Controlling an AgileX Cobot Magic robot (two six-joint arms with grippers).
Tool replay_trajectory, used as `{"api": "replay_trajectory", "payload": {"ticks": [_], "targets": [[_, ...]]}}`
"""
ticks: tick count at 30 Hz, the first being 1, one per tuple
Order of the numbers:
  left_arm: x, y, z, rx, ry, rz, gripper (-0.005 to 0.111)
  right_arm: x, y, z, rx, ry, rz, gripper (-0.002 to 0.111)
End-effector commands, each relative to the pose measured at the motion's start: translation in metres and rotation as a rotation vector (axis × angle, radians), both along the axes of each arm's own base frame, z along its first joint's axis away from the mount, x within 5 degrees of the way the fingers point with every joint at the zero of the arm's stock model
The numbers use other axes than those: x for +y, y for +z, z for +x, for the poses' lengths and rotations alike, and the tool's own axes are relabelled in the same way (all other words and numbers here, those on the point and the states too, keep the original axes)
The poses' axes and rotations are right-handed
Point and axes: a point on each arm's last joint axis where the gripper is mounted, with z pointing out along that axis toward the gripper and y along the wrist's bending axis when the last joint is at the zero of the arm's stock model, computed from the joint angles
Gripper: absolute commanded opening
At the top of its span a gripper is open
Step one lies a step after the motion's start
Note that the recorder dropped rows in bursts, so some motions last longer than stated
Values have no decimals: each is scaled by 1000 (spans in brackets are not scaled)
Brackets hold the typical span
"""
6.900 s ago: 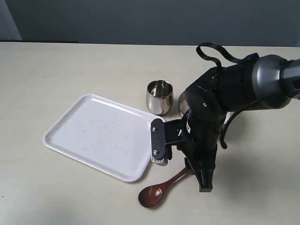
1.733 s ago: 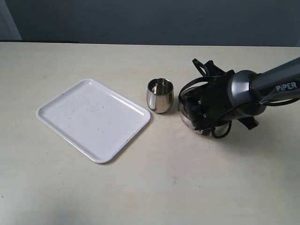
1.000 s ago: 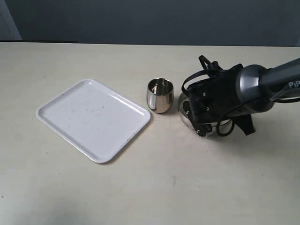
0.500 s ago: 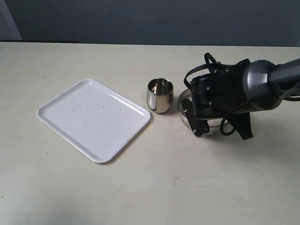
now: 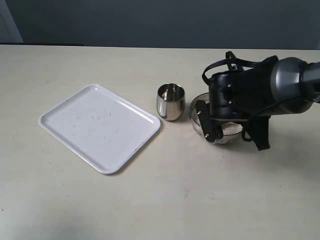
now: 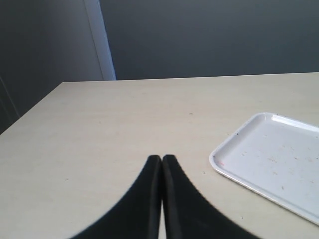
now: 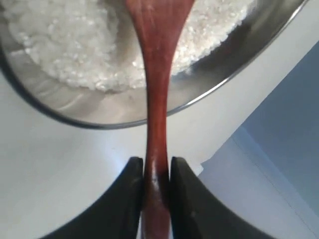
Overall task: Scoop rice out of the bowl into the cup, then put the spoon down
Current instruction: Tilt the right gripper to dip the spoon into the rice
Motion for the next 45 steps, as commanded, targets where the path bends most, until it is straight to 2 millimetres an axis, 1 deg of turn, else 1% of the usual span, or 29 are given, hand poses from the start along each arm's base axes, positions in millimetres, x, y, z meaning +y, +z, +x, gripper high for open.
{"api": "replay_trajectory", "payload": {"ticks": [1,3,9,17,26,37,45], "targets": [[0,2,0,-21,-4,0,1,-12,9,3,15,-90,74,-1],[0,2,0,-21,-4,0,1,-17,11,3,29,-117,95,-1],[0,2,0,-21,-4,0,1,-15,11,1,48,-120,131,-1],[0,2,0,-21,-4,0,1,-15,10,0,63,-131,135,-1],[-1,2,0,-21,-20,-1,1,-15,7,-6,109,-202,171,-1],[-2,2,0,-21,-44,-1,1,-18,8,-7,103,-233,156,-1],[-2,2,0,-21,-44,-1,1,-18,7,-7,76,-298,197,-1]]}}
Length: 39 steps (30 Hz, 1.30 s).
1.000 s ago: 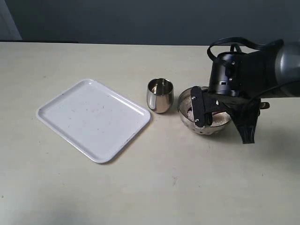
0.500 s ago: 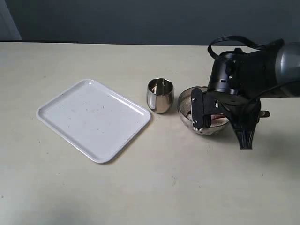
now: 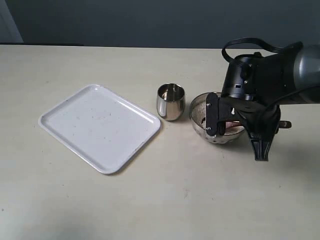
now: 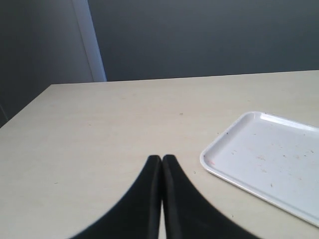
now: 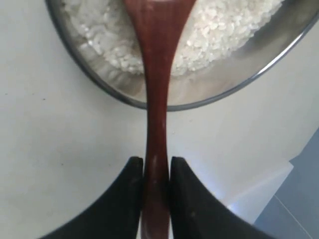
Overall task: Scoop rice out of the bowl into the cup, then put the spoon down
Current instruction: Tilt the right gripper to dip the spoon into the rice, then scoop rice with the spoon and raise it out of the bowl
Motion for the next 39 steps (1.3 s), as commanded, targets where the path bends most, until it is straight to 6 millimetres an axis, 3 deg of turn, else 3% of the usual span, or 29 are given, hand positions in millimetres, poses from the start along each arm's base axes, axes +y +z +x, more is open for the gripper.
{"api": "replay_trajectory", "payload": {"ticks": [1,39], "targets": [[0,2,0,-21,-7,-1,1,-2,4,0,-19,-46,14,-1],[0,2,0,-21,-7,-1,1,0,-4,-15,-61,-553,239,-1]]}}
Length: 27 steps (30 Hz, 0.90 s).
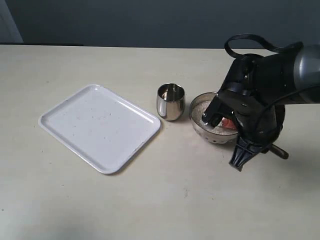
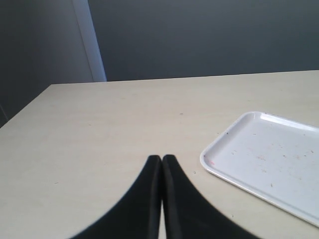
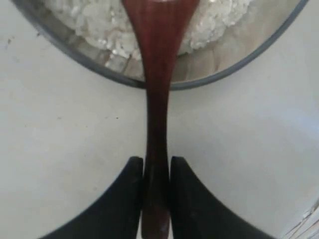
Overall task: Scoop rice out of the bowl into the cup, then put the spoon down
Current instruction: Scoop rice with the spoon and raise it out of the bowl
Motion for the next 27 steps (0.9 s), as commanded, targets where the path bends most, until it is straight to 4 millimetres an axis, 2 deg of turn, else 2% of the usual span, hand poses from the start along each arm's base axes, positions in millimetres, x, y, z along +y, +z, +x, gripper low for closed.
{"api": "replay_trajectory", "payload": {"ticks": [1,6,16,27], "targets": [[0,2,0,-21,-7,-1,1,-1,3,0,-17,-52,26,-1],[0,2,0,-21,-7,-1,1,0,5,0,-5,-76,31,-1],[0,2,0,-21,-7,-1,1,16,38,17,-46,-74,55,-1],[0,2,0,-21,-7,-1,1,16,41,17,-31,-81,42,-1]]}}
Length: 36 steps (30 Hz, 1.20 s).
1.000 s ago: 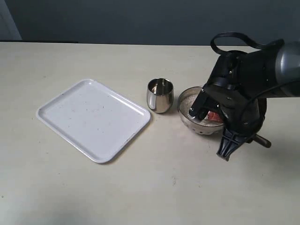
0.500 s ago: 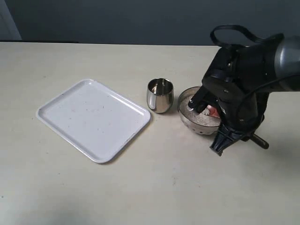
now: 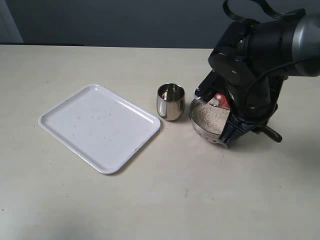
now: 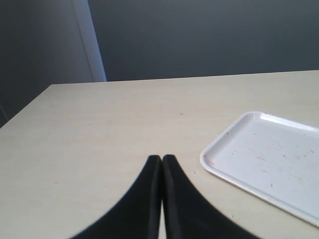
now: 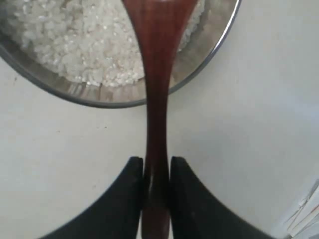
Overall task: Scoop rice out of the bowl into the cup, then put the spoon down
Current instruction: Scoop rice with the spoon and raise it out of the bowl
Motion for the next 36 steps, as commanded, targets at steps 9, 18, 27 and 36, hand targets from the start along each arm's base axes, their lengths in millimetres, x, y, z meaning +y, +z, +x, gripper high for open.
{"api": "replay_trajectory", "payload": {"ticks": [9,18,27,36], "targets": [[0,2,0,-21,-7,-1,1,0,3,-3,48,16,17,-1],[0,2,0,-21,-7,-1,1,-2,3,-2,64,40,-1,-1],[-1,2,0,-21,-16,-1,1,-29,1,15,89,-88,51,-1],[-1,2,0,-21,-16,-1,1,-22,5,19,82,-68,105,-1]]}}
